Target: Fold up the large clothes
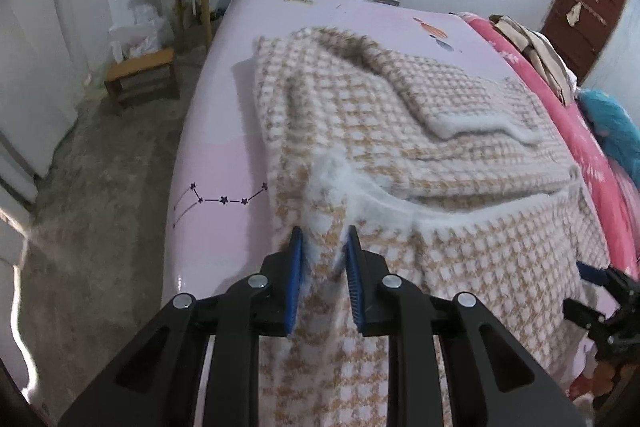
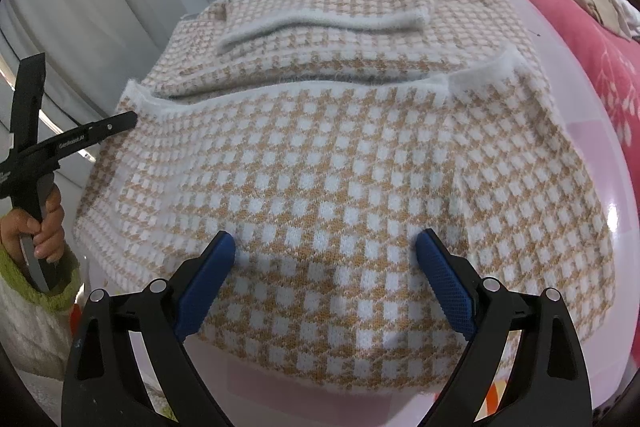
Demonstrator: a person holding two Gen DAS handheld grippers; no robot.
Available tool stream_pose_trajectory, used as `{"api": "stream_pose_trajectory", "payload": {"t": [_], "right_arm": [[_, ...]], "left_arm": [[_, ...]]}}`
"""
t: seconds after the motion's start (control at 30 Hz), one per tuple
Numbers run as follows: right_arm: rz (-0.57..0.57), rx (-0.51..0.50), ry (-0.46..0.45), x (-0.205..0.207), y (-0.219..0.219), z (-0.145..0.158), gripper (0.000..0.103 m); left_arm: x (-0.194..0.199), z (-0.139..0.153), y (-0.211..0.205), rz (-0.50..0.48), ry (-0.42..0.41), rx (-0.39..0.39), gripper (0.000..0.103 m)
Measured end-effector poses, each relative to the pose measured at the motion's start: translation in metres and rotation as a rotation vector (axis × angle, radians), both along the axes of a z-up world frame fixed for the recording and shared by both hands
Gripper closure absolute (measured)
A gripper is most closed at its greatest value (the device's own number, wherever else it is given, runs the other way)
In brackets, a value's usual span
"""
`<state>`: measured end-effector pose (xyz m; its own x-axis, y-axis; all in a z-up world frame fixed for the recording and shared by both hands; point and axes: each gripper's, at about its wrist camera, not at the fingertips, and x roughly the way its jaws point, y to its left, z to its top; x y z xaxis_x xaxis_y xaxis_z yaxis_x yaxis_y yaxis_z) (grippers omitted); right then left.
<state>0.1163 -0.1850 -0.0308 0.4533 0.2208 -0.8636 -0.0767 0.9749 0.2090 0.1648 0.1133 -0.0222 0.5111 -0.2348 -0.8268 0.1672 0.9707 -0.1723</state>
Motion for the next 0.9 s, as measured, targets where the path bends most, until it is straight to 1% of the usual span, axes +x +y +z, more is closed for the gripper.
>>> {"api": "stream_pose_trajectory", "payload": {"t": [0.1, 0.2, 0.23, 0.27, 0.3, 0.33, 0.37, 0.47, 0.53, 0.57, 0.63, 0.67, 0.7, 0.8, 0.9], "right_arm": [[0.003, 0.001, 0.001, 0.001, 0.0, 0.0, 0.015], [0.004, 0.0, 0.001, 0.0, 0.0, 0.0, 0.015], [0.004, 0.001, 0.001, 0.0, 0.0, 0.0, 0.015], [0.004, 0.001, 0.0, 0.0, 0.0, 0.0, 0.015], [0.004, 0.001, 0.0, 0.0, 0.0, 0.0, 0.015], [0.004, 0.001, 0.0, 0.001, 0.0, 0.0, 0.014], [0.003, -0.001, 0.0, 0.001, 0.001, 0.0, 0.014], [0.003, -0.001, 0.0, 0.001, 0.001, 0.0, 0.014], [0.003, -0.001, -0.002, 0.001, 0.001, 0.0, 0.014], [0.003, -0.001, -0.001, 0.001, 0.001, 0.0, 0.014], [0.008, 0.001, -0.002, 0.001, 0.001, 0.001, 0.014], [0.01, 0.004, -0.004, 0.001, 0.0, 0.001, 0.014], [0.013, 0.008, -0.007, 0.001, -0.001, 0.002, 0.014], [0.004, 0.007, -0.025, -0.003, -0.011, 0.009, 0.014], [-0.046, 0.003, -0.093, -0.006, -0.039, 0.026, 0.014]], "left_arm": [[-0.002, 0.0, 0.002, -0.011, 0.024, -0.028, 0.083], [-0.012, 0.001, 0.001, -0.049, 0.057, -0.069, 0.083], [-0.015, 0.001, 0.0, -0.051, 0.057, -0.061, 0.083], [-0.018, 0.0, -0.002, -0.05, 0.052, -0.038, 0.082], [-0.019, -0.001, -0.003, -0.044, 0.051, -0.01, 0.082], [-0.018, -0.005, -0.004, -0.026, 0.057, 0.044, 0.08], [-0.016, -0.008, -0.005, -0.021, 0.067, 0.059, 0.08], [-0.015, -0.006, -0.007, -0.003, 0.073, 0.044, 0.08], [-0.018, -0.001, -0.011, -0.027, 0.052, 0.009, 0.079], [-0.019, 0.0, -0.015, -0.039, 0.044, 0.015, 0.079], [-0.02, -0.004, -0.022, -0.033, 0.038, 0.093, 0.078], [-0.019, -0.008, -0.026, -0.025, 0.038, 0.15, 0.078], [-0.019, -0.01, -0.028, -0.023, 0.036, 0.17, 0.076], [-0.022, -0.01, -0.037, -0.016, 0.012, 0.236, 0.076], [-0.026, -0.011, -0.049, -0.003, -0.015, 0.314, 0.076]]}}
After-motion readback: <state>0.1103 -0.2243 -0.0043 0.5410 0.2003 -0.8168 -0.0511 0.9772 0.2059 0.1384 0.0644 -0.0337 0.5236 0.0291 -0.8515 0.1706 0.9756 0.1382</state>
